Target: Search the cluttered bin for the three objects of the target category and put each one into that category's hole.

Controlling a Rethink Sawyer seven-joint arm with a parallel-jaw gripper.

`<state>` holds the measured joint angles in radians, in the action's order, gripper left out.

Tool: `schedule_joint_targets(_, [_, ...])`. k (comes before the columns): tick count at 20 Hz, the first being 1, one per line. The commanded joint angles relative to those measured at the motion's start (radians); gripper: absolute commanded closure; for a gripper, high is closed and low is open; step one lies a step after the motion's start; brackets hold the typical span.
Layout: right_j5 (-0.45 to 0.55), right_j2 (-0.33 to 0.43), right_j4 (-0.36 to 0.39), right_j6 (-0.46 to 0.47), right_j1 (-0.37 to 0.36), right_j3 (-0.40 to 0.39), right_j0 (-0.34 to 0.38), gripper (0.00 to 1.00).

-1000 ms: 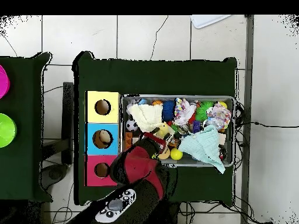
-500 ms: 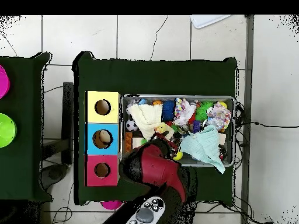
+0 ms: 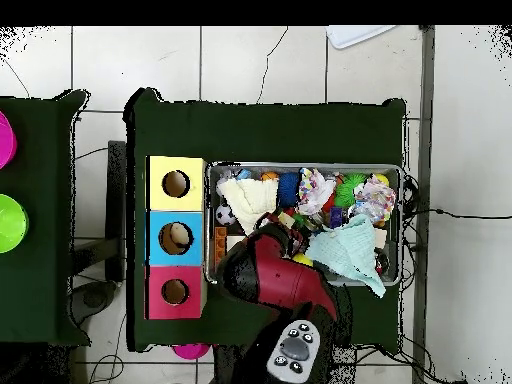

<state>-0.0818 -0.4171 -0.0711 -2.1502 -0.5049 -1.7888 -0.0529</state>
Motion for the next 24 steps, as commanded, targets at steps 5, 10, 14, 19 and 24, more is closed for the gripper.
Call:
schedule_joint_targets(5, [-0.026,0.312,0.067,-0.156,-0.056,-0.15,0.123,0.0])
schedule_joint_targets(10, [0.022,0.329,0.042,-0.149,-0.062,-0.161,0.136,0.0])
schedule_joint_targets(14, [0.151,0.355,0.023,-0.115,-0.089,-0.181,0.156,0.0])
schedule_joint_targets(19, [0.225,0.322,0.059,-0.058,-0.083,-0.165,0.129,1.0])
schedule_joint_targets(24, [0.252,0.334,0.093,-0.015,-0.084,-0.137,0.135,1.0])
